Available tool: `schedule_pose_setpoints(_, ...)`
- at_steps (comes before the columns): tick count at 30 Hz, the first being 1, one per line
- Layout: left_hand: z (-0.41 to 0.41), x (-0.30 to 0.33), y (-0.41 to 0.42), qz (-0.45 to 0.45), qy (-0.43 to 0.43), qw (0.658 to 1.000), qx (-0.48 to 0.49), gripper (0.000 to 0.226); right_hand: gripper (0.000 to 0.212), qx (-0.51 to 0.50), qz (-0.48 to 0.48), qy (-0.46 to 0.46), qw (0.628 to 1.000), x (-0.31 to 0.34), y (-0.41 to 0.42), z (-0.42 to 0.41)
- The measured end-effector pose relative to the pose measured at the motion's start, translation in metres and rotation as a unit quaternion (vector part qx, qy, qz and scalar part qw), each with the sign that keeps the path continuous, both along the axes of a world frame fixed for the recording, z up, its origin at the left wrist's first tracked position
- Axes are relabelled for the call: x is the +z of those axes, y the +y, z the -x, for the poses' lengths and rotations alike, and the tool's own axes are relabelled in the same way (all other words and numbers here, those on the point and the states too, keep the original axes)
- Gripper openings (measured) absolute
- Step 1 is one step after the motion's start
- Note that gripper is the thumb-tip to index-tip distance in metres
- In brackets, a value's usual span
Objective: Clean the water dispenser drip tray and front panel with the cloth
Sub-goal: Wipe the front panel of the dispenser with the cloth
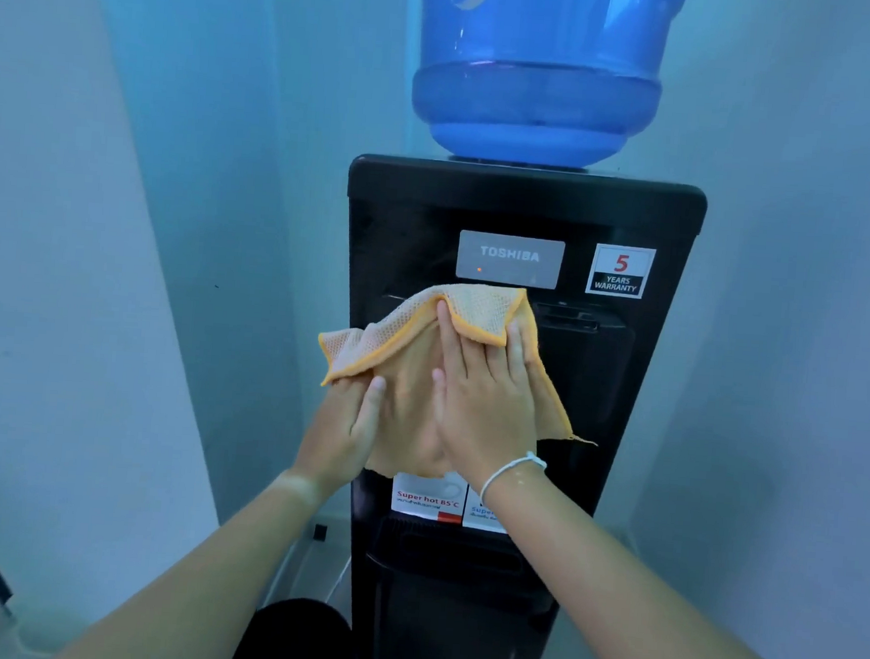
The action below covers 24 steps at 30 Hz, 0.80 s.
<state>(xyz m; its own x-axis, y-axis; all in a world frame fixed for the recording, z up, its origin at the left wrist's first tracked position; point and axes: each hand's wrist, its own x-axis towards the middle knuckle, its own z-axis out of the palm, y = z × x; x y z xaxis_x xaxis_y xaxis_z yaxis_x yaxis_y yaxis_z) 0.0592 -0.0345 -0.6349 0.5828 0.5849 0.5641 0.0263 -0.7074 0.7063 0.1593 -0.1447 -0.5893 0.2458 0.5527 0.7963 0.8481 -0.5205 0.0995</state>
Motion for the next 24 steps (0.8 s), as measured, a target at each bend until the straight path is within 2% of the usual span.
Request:
schedule_pose_setpoints(2, -0.002, -0.021, 0.005, -0.035, 0.049, 0.998, 0.027, 0.056, 0.057, 0.002, 0.014, -0.015, 1.0, -0.021, -0.004, -0.003)
schedule_pose_setpoints(5, -0.008, -0.05, 0.005, -0.12, 0.103, 0.986, 0.054, 0.058, 0.048, 0.007, 0.051, -0.026, 0.998, -0.062, -0.016, -0.008)
schedule_pose_setpoints(8, -0.016, -0.08, 0.003, -0.195, 0.143, 0.967, 0.078, 0.05, 0.042, -0.025, 0.116, 0.014, 0.993, -0.1, -0.029, -0.023)
schedule_pose_setpoints(11, -0.023, -0.112, -0.002, -0.237, 0.183, 0.947, 0.118, 0.036, 0.042, -0.099, 0.167, 0.084, 0.977, -0.129, -0.037, -0.051)
schedule_pose_setpoints(13, -0.027, -0.121, -0.003, -0.267, 0.187, 0.936, 0.133, 0.032, 0.043, -0.12, 0.142, 0.094, 0.978, -0.138, -0.039, -0.071)
schedule_pose_setpoints(16, -0.047, -0.102, -0.004, -0.282, 0.153, 0.935, 0.152, 0.033, 0.041, -0.118, 0.001, 0.119, 0.986, -0.132, -0.033, -0.085)
schedule_pose_setpoints(19, -0.068, -0.072, -0.01, -0.279, 0.12, 0.932, 0.199, 0.034, 0.056, -0.121, -0.094, 0.145, 0.977, -0.126, -0.025, -0.083)
schedule_pose_setpoints(21, -0.072, -0.079, -0.01, -0.294, 0.116, 0.927, 0.201, 0.032, 0.064, -0.111, -0.129, 0.169, 0.971, -0.137, -0.023, -0.083)
schedule_pose_setpoints(24, -0.066, -0.114, -0.013, -0.302, 0.159, 0.924, 0.171, 0.03, 0.069, -0.114, -0.11, 0.207, 0.965, -0.173, -0.033, -0.079)
